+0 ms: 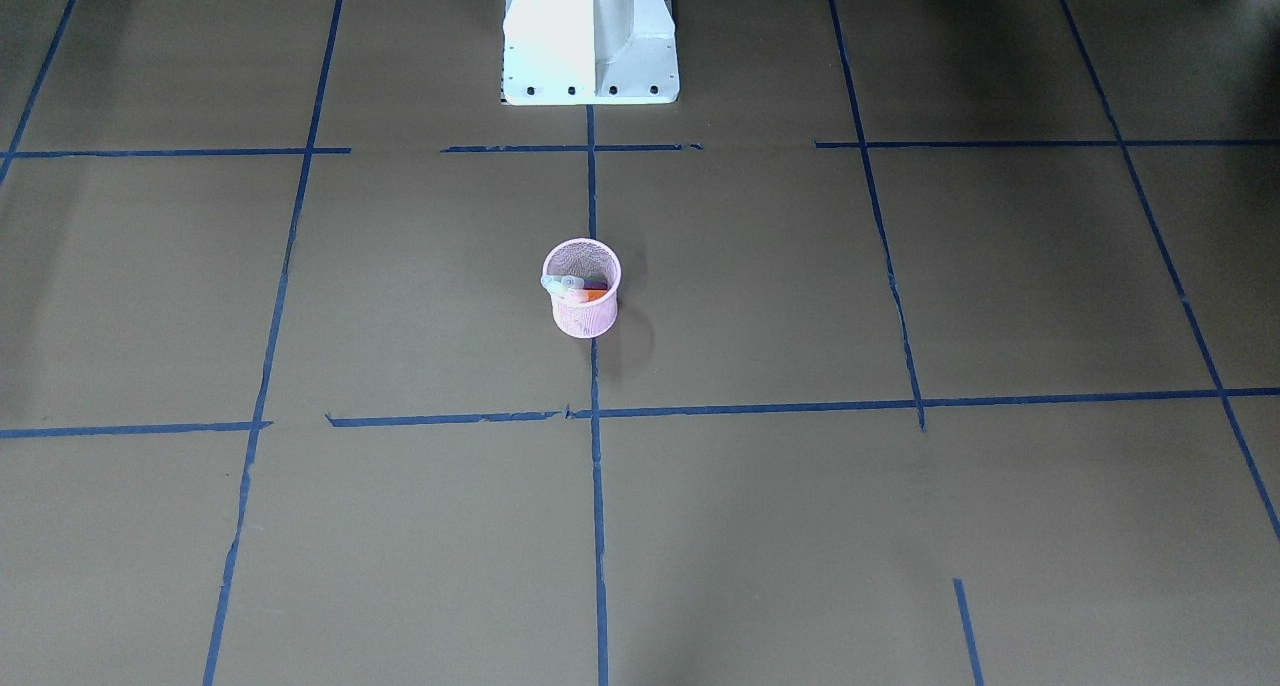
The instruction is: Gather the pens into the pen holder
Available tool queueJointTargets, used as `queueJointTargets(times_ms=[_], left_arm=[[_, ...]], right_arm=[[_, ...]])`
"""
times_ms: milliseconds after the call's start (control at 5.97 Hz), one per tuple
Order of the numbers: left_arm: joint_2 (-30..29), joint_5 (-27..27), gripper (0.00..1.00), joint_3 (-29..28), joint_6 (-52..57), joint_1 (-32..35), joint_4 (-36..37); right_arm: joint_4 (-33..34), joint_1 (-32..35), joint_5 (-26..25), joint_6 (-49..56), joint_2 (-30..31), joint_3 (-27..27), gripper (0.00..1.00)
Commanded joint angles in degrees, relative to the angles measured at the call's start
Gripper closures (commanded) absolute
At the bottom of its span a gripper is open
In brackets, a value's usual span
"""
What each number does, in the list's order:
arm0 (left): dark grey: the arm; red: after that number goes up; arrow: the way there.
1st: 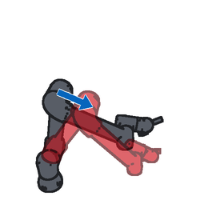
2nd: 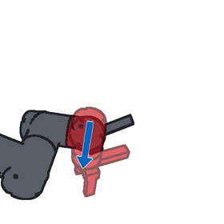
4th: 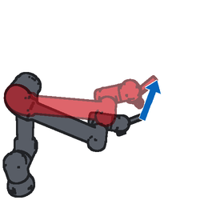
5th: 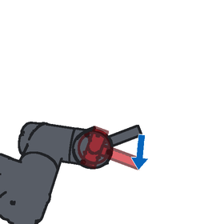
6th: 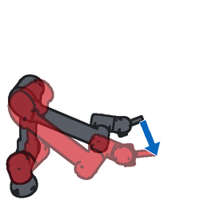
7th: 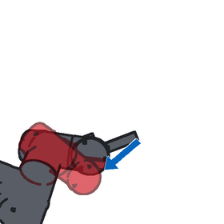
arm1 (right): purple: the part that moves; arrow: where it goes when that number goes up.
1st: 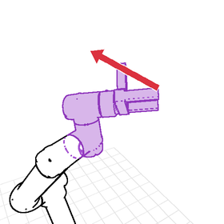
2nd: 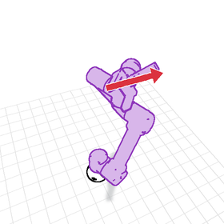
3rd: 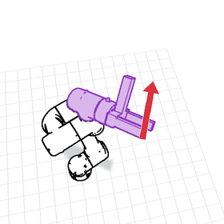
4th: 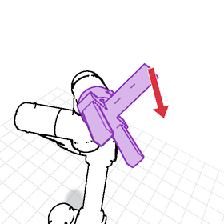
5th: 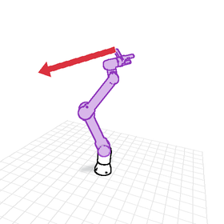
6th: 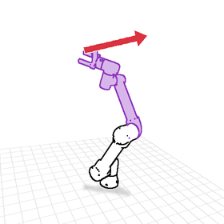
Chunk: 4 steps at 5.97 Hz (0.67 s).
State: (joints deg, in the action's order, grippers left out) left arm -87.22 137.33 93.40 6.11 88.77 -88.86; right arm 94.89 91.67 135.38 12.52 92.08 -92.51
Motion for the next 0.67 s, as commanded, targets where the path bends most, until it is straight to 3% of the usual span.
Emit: queueJointTargets(times_ms=[0, 502], left_arm=[[-0.6, 0.0, 0.0, 0.5, -0.1, 0.0, -0.1], [-0.7, 0.0, 0.0, 0.5, 0.2, -0.1, -0.3]], right_arm=[[-0.1, 0.0, -0.1, 0.0, -0.8, 0.4, 0.0], [0.0, 0.1, 0.3, 0.0, -0.6, 0.3, 0.0]])
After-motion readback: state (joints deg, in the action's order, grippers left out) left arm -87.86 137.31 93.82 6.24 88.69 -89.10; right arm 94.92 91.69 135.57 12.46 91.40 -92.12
